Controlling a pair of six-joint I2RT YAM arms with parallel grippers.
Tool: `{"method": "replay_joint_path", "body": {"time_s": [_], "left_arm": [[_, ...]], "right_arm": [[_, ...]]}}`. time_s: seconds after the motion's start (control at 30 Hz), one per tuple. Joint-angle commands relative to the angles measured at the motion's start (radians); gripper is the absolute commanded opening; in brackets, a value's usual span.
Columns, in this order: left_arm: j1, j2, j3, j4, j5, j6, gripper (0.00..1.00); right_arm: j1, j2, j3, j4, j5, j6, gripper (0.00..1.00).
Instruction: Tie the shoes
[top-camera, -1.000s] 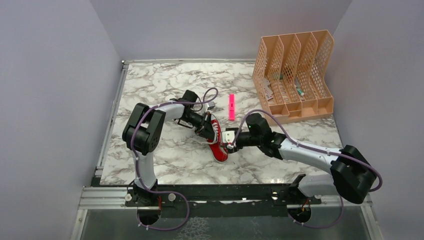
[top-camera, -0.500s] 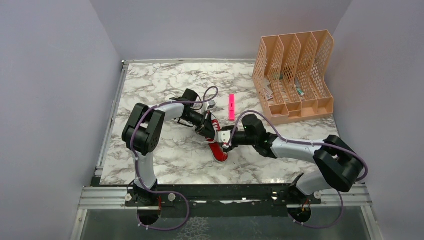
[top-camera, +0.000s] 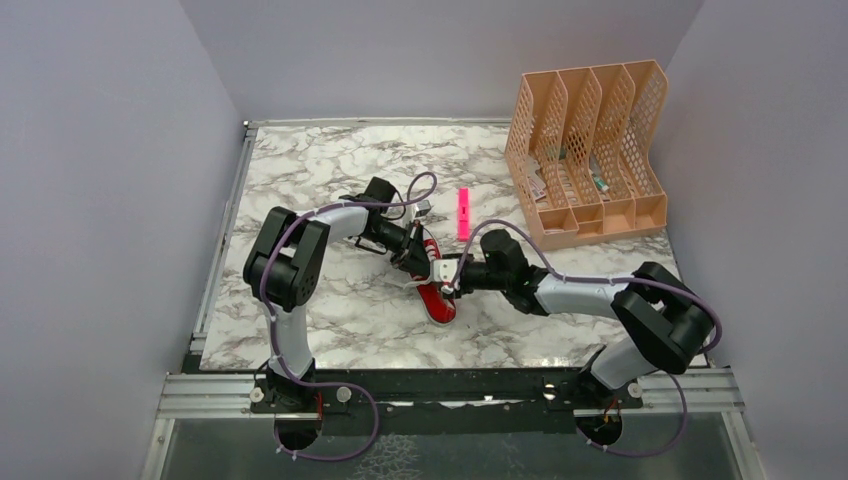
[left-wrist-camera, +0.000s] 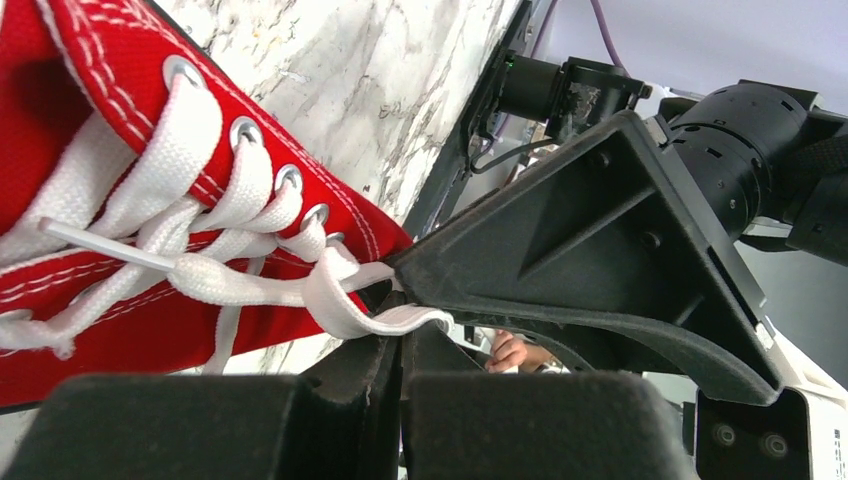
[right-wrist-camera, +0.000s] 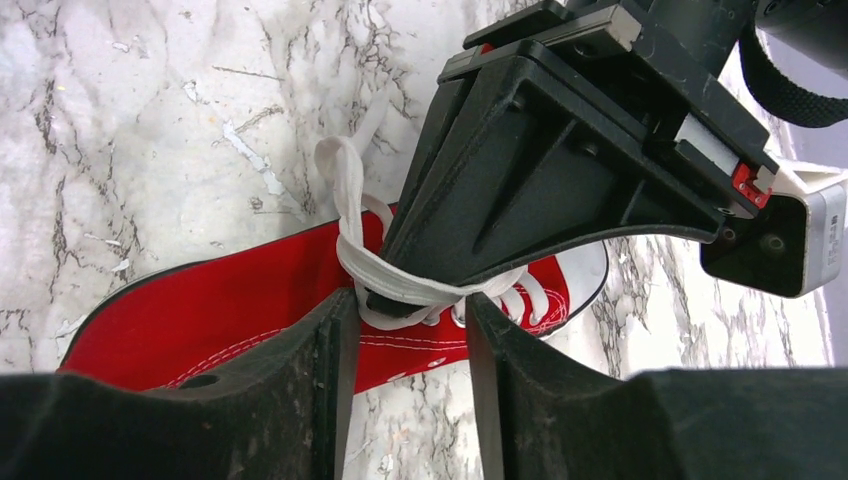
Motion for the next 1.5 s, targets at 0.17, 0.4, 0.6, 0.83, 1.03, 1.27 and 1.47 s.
{"method": "replay_joint_path", "body": {"time_s": [0.17,0.4,0.6,0.83,1.03,1.27,1.47], "left_arm": [[-0.005,-0.056,0.008,0.008,0.037,0.015,0.03],[-0.005,-0.051,0.002,0.009,0.04,0.018,0.03],[-0.005,-0.049,0.0,0.009,0.045,0.019,0.03],[-0.004,-0.051,-0.007,0.007,0.033,0.011,0.07],[0.025,-0.169,-0.046,-0.001,-0.194,-0.036,0.5],[0.12,-0.404,-0.237,0.093,-0.55,-0.114,0.77],[0.136,-0.352,-0.357,0.268,-0.466,-0.287,0.69]], "right_arm": [[0.001,0.025,-0.019,0.057,0.02,0.033,0.45],[0.0,0.013,-0.048,0.098,0.032,0.091,0.39],[0.0,0.004,-0.051,0.129,0.029,0.135,0.32],[0.001,0.019,-0.021,0.105,0.024,0.152,0.1],[0.0,-0.075,-0.009,-0.067,-0.003,0.21,0.04],[0.001,-0.106,-0.026,-0.106,0.046,0.339,0.04],[0.001,-0.091,-0.024,-0.102,0.052,0.382,0.04]]}}
